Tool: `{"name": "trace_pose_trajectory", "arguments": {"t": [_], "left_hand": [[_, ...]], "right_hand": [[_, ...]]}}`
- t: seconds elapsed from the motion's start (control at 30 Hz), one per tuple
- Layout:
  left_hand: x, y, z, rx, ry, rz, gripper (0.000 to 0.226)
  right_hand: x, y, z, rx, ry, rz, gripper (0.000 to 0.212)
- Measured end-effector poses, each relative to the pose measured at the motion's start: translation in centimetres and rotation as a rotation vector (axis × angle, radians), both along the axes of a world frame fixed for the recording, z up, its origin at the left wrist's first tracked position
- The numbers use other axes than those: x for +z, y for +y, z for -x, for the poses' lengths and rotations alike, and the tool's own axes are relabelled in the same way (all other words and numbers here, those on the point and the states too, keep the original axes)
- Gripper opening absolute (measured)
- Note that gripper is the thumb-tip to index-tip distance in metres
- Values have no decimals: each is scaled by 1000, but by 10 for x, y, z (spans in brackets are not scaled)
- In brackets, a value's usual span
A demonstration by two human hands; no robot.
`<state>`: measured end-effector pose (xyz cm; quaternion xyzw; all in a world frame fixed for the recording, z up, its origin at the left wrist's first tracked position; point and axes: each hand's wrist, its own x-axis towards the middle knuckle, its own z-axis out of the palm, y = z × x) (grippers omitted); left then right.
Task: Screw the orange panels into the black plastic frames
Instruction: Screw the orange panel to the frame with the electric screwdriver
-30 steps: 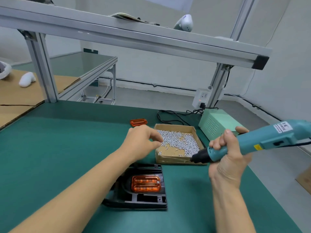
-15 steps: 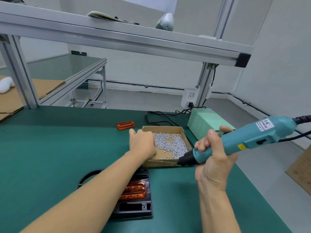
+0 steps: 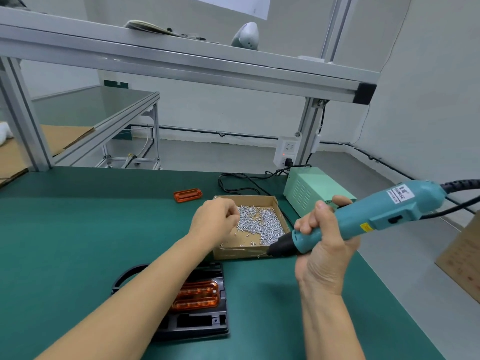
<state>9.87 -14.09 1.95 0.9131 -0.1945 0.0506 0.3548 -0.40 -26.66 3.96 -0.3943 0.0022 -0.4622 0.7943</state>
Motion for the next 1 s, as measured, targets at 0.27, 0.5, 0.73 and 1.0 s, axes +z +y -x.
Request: {"name": "trace_pose_trajectory", "arguments": {"t": [0.27,0.5,0.73,1.0], "left_hand": [[7,71,73,-149,436,830,14],[0,88,89,-106,449,934,24],[-4,95,91,-148,441,993,28],[-5,94,96,-184,451,1022,24]], "right_hand": [[11,9,3,132,-59,-75,19],[30,38,1,325,-148,-130,19],[37,55,2,394,-178,-165,18],[39,61,5,446,-197,-145,13]]}}
